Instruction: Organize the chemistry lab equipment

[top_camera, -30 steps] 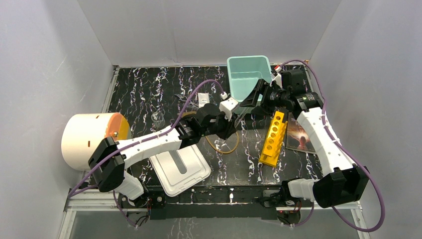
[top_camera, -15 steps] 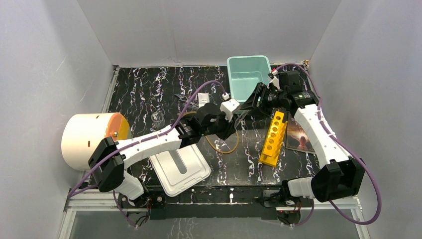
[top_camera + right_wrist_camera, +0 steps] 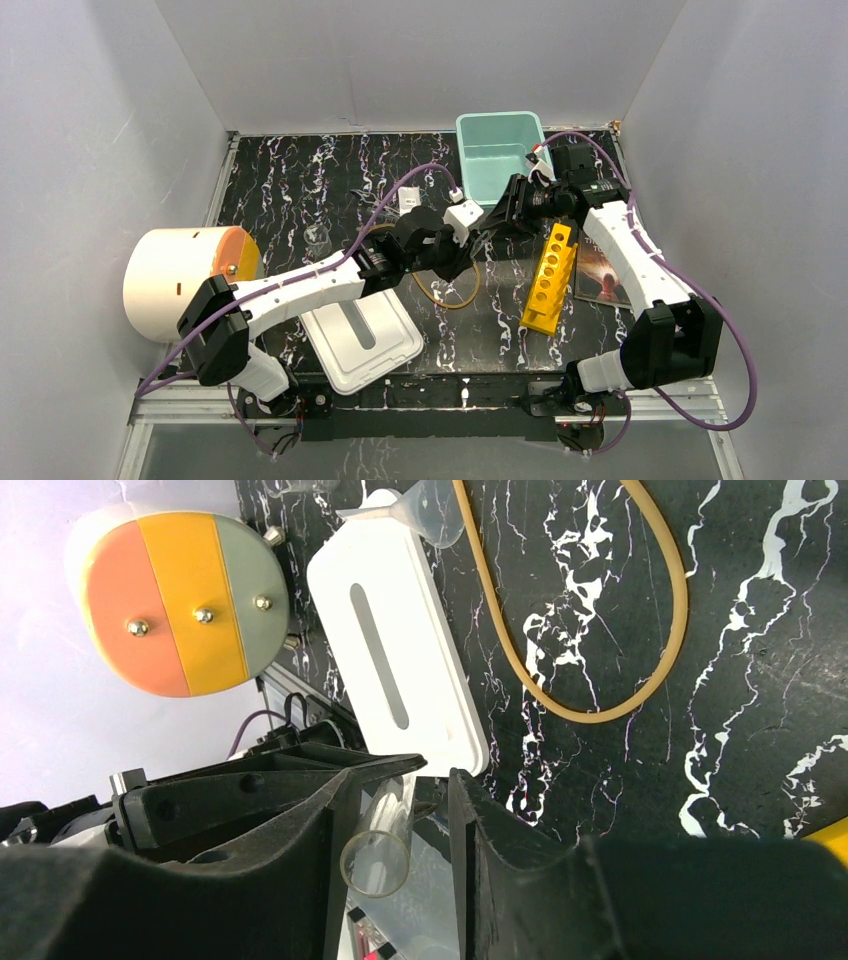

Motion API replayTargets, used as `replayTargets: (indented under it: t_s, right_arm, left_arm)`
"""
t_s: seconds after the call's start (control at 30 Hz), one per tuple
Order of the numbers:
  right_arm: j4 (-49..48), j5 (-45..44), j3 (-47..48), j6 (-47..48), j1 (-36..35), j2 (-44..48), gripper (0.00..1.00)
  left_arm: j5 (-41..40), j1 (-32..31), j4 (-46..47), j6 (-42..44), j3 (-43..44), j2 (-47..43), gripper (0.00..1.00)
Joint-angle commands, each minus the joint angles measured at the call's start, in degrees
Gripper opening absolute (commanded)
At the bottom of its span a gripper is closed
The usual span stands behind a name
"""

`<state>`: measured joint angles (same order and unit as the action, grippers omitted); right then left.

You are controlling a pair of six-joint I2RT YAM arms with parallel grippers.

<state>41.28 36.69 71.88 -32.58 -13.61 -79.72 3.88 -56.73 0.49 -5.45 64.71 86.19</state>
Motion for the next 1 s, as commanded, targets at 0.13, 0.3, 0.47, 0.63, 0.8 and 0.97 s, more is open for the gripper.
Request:
replayTargets:
  t_s: [0.13,0.3,0.47,0.63,0.8,0.97]
  right_arm:
    - [-0.1,4.5,4.3,0.0,0.2,0.6,0.38]
    - [0.8,6.7,4.3,-0.9,0.2,0.1,0.37]
    - [3.8,5.3,5.6,1.3,0.2,-0.5,0.55]
    - [4.4,5.9,5.2,2.2,0.2,-0.5,0.44]
    - [5.3,5.4,4.7,4.0,0.2,-0.6,0.41]
    - [5.0,4.3,4.8,4.3,0.2,-0.6,0.3]
  left_arm:
    - [1.5,-0.1,-2.2,2.0,3.1,-0.1,0.08]
    - [0.3,-0.1,-2.2,1.9,3.2,0.2,0.09]
    - [0.1,-0.1,-2.2,1.9,2.9,0.2,0.09]
    - [0.2,-0.1,-2.4,1.9,3.0,0.3,0.09]
    - [0.7,-0.1,-2.5,2.1,3.1,0.5,0.09]
    - [1.2,-0.1,-2.1,2.1,3.3,0.5,0.1]
